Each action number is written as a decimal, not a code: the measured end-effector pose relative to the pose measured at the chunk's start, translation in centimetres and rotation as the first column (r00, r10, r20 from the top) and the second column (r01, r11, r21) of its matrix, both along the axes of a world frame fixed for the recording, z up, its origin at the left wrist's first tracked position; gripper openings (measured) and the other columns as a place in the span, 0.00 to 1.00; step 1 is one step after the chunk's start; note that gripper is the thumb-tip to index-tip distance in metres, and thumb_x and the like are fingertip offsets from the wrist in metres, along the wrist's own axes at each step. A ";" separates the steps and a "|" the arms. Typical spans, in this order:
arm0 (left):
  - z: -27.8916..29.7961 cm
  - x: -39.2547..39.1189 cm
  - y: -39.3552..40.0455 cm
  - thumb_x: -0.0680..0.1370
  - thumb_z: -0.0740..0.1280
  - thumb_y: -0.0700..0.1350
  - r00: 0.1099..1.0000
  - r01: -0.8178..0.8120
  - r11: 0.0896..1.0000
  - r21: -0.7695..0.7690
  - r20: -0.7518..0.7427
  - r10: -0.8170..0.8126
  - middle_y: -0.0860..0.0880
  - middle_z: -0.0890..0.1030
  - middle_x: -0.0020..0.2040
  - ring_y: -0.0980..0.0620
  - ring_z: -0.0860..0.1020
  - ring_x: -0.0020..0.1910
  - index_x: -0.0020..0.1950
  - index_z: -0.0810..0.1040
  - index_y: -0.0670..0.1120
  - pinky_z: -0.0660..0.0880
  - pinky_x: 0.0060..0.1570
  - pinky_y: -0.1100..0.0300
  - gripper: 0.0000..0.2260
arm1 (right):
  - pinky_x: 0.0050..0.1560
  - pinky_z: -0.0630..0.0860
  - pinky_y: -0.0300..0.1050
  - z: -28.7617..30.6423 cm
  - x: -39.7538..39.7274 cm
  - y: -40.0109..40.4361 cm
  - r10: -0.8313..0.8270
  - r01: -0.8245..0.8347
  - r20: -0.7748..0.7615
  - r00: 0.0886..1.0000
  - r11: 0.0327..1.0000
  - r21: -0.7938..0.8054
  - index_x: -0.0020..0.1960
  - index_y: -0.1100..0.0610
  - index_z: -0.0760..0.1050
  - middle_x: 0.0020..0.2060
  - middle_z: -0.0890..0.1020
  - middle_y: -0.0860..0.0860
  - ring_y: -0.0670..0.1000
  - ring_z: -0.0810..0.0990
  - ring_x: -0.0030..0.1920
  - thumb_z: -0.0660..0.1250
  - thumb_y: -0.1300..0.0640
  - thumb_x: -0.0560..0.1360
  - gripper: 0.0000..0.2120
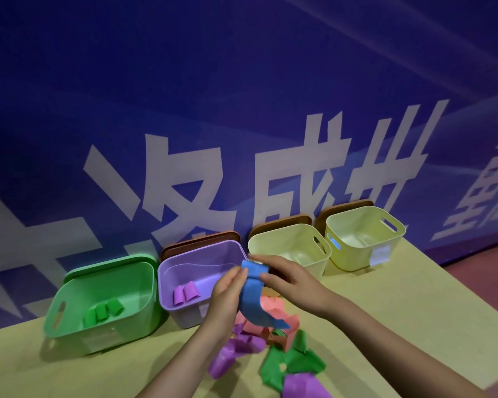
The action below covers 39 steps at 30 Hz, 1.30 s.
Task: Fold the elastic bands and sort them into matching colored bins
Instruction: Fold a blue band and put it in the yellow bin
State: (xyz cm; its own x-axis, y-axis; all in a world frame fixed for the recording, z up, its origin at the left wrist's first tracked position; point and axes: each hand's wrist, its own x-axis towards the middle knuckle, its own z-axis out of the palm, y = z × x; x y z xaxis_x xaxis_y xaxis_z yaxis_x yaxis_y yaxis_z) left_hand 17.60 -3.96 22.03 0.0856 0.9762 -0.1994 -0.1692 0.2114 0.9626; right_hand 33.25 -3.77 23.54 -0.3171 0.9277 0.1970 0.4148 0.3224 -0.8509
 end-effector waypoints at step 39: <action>-1.0 1.9 2.6 0.74 0.68 0.58 0.993 -0.102 0.975 -0.199 0.039 0.112 0.40 0.85 0.44 0.41 0.82 0.49 0.48 0.83 0.44 0.76 0.57 0.45 0.17 | 0.37 0.71 0.54 -2.4 -1.0 2.5 -0.288 0.300 -0.138 0.948 0.950 0.083 0.42 0.62 0.78 0.31 0.75 0.59 0.57 0.74 0.34 0.58 0.40 0.72 0.25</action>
State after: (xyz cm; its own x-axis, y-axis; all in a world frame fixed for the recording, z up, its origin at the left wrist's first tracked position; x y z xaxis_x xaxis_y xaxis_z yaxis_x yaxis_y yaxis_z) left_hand 19.48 -1.32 21.06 -0.0026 0.9224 -0.3863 -0.2482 0.3736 0.8938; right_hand 32.25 -1.28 21.09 -0.0007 0.9490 0.3154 0.3988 0.2895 -0.8701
